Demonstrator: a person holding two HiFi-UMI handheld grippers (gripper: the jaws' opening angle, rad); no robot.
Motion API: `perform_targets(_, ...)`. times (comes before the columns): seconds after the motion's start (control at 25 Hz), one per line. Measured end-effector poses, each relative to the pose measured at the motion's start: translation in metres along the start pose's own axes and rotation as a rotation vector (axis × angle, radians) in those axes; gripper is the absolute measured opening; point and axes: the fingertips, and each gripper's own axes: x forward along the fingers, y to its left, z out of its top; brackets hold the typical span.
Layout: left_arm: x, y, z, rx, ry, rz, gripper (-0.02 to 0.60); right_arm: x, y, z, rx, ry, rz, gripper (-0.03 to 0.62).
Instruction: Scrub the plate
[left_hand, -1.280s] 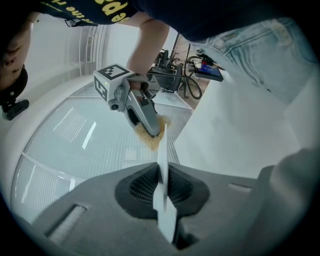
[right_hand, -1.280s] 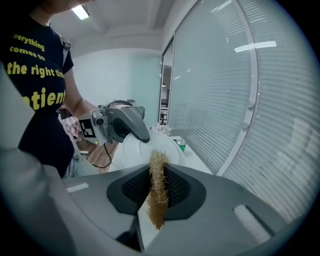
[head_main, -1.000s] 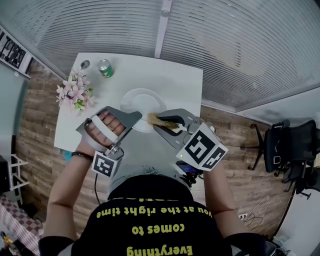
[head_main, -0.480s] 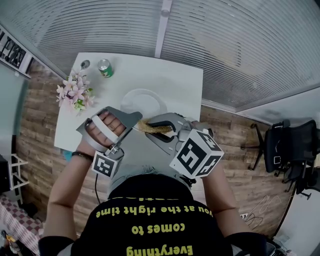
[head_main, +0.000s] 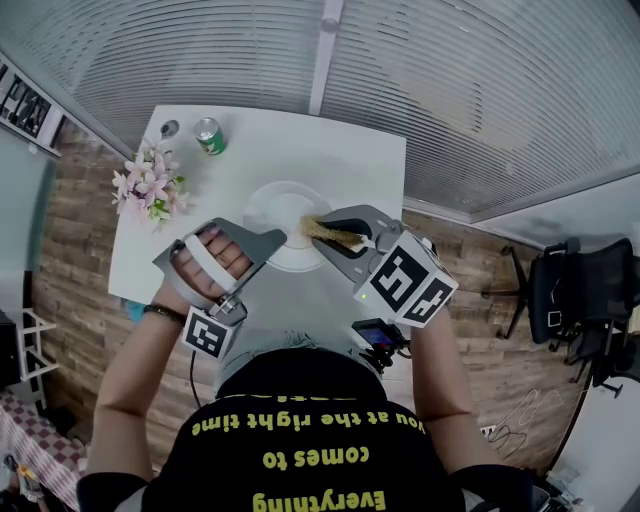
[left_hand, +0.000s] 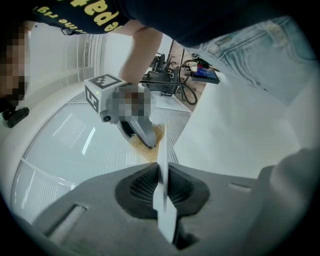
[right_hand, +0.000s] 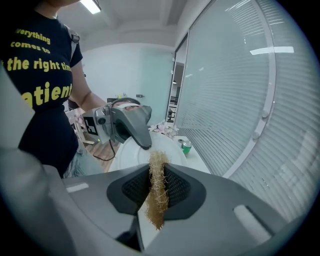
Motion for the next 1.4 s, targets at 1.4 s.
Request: perform_targets(1.4, 0.003, 0.002, 0.009, -0.018, -0.024, 0.002, 0.018, 0.006, -0.016, -0.003, -0.031, 0.050, -0.026, 0.057)
